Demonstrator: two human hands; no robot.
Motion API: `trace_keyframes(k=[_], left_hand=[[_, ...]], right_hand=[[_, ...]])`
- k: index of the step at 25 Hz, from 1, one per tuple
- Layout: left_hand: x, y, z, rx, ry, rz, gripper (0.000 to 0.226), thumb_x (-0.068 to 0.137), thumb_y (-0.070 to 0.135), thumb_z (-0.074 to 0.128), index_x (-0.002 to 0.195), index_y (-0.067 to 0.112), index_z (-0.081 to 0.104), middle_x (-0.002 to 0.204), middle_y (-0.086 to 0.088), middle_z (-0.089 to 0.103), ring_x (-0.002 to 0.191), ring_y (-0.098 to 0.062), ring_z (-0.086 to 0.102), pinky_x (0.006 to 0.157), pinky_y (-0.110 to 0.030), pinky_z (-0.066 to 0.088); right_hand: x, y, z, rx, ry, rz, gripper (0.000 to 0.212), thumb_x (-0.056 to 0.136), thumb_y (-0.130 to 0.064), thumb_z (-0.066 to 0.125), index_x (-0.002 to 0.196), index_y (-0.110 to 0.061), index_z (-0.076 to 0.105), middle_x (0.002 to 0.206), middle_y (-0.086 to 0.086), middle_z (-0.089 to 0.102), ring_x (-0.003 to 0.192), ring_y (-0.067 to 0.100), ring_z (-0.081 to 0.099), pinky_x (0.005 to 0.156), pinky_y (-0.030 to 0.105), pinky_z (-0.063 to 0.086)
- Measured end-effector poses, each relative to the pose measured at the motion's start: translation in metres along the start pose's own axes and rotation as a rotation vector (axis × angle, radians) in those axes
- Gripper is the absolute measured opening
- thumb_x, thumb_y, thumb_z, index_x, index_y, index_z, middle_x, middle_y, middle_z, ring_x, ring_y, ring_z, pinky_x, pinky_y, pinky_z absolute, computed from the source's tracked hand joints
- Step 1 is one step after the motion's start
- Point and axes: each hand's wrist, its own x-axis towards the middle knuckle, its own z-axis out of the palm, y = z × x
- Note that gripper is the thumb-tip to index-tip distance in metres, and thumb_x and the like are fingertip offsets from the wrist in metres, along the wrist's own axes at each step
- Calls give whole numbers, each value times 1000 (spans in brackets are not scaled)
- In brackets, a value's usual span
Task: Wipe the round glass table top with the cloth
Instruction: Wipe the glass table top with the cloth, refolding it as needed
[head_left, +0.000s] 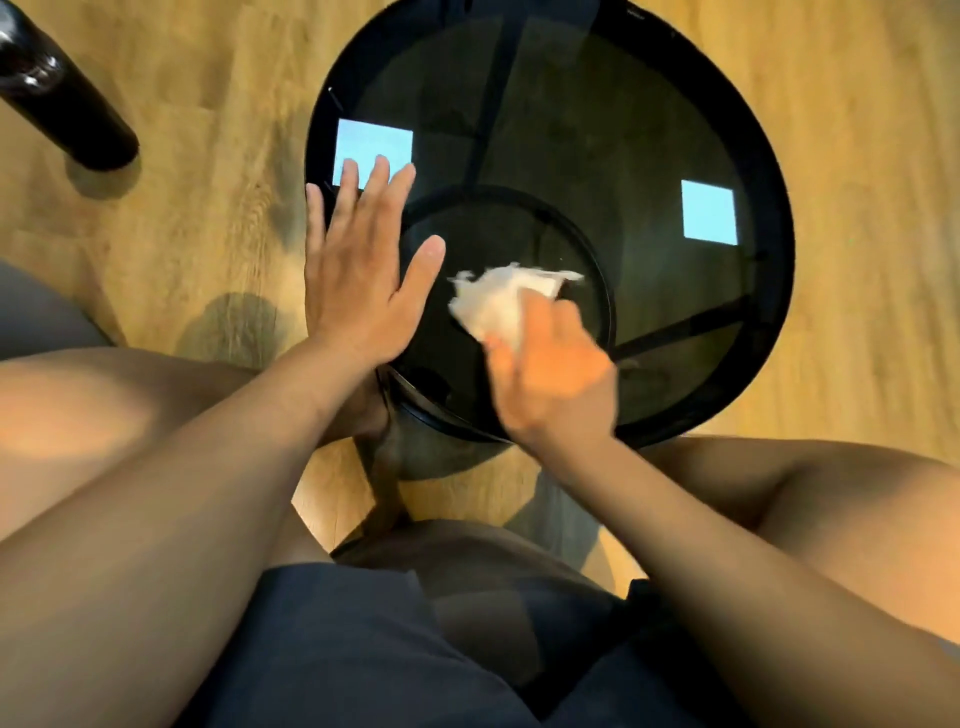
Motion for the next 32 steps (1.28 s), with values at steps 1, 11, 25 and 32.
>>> trace_keyframes(k=[1,11,25,32], left_hand=[[0,0,0,-43,20,-3,62,99,49,25,154,19,28,162,-6,27,153,-28,13,123,-46,-1],[23,7,-10,-17,-51,57,59,96,46,34,147,18,37,157,-7,38,153,-30,11,120,-60,-5],[21,4,-8,-168,101,-16,61,96,48,30,145,15,46,155,-8,42,149,-26,28,123,-54,4],[17,12,-6,93,-51,50,62,97,55,22,148,24,39,158,-5,36,151,-26,21,121,-59,-2]], right_hand=[[2,-27,6,32,-1,-40,40,89,-38,55,118,-11,56,94,11,59,69,27,61,52,26,30],[6,140,-39,-121,-139,-143,46,90,-44,50,126,-16,54,107,14,59,85,39,63,61,40,50],[64,-37,2,11,-7,2,34,93,-42,51,112,-15,62,100,8,57,63,28,52,56,32,33],[59,48,-16,25,-187,-309,45,91,-52,45,130,-31,55,112,5,59,84,31,66,65,38,53]])
